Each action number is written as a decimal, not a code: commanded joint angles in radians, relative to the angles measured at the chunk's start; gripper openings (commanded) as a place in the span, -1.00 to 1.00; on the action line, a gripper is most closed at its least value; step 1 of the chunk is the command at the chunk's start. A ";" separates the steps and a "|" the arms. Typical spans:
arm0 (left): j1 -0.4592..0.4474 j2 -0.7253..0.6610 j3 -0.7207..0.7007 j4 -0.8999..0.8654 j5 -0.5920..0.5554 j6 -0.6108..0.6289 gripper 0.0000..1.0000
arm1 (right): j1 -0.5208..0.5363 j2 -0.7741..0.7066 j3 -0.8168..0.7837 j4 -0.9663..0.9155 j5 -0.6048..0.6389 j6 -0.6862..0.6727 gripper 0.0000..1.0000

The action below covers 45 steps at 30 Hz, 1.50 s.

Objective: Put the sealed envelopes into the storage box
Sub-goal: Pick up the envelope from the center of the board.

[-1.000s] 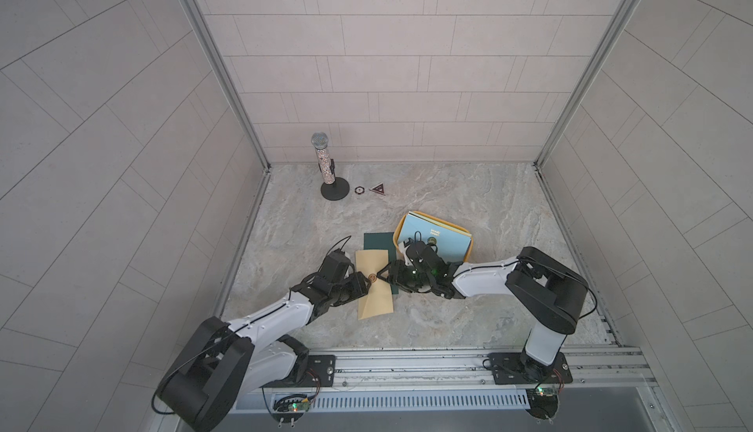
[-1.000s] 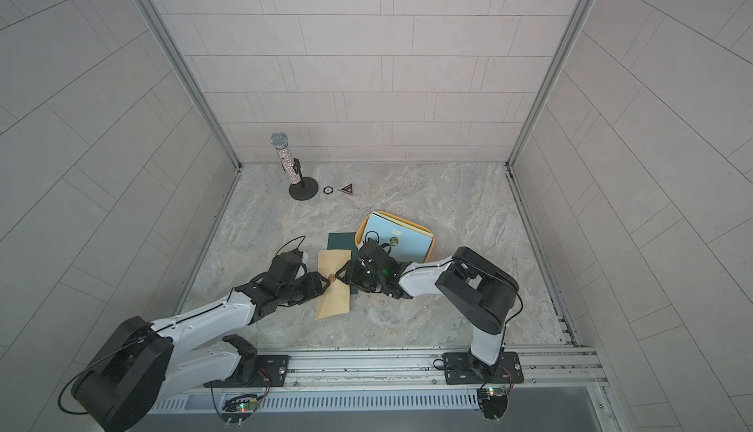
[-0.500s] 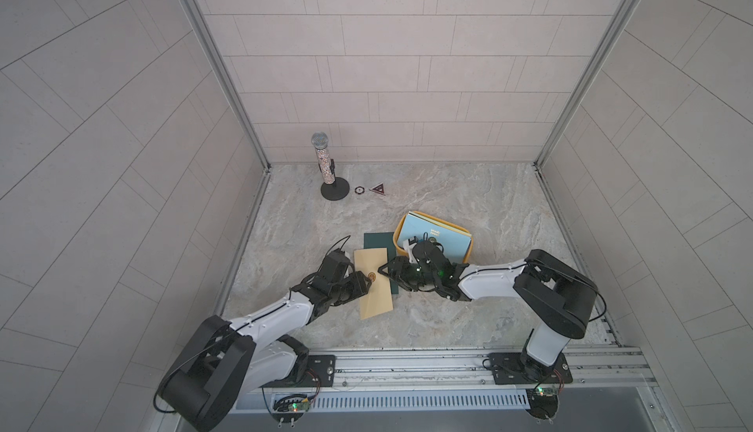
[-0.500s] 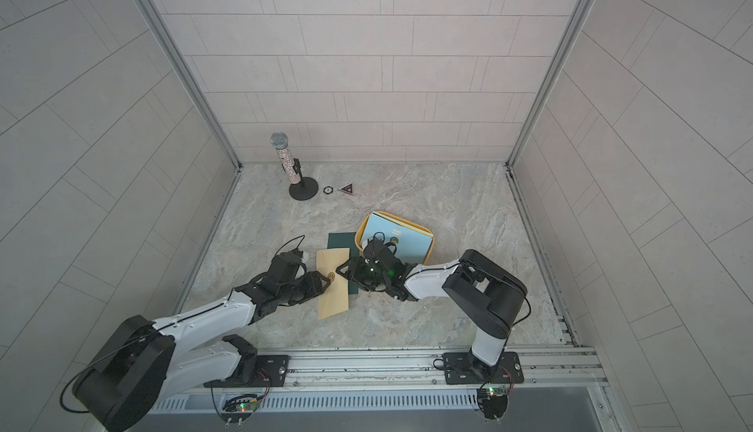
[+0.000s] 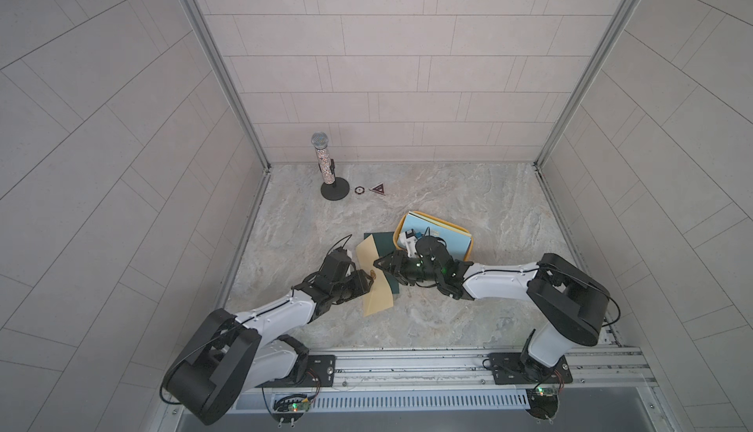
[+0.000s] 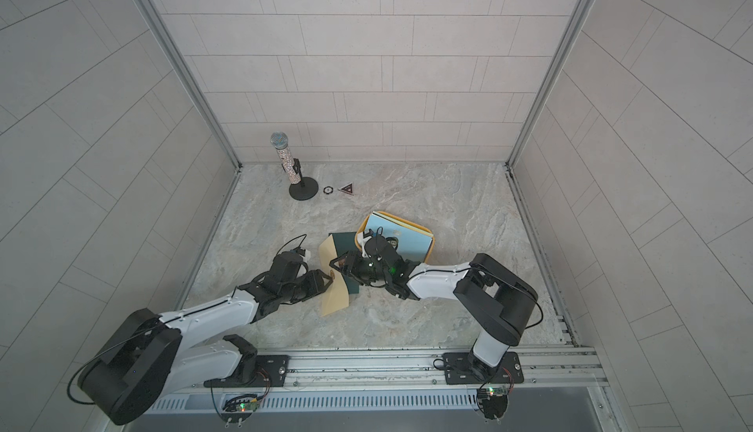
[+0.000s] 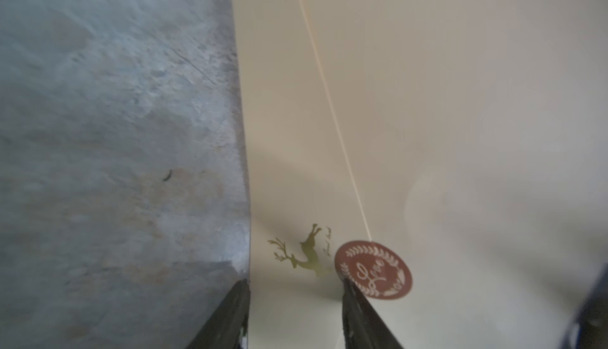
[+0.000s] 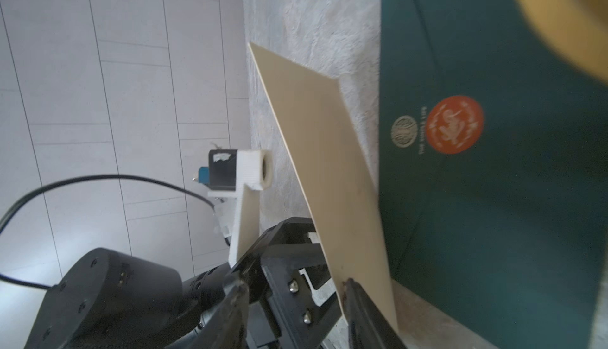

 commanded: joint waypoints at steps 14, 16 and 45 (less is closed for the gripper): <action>-0.008 0.020 -0.050 -0.137 0.017 0.017 0.03 | 0.015 0.034 0.032 -0.196 -0.024 -0.182 -0.17; -0.007 0.011 -0.050 -0.138 0.018 0.018 0.03 | 0.013 0.027 0.045 -0.261 -0.002 -0.222 -0.37; -0.004 -0.677 0.119 -0.067 0.357 -0.073 0.36 | -0.026 -0.570 -0.080 -0.196 -0.233 -0.594 -1.00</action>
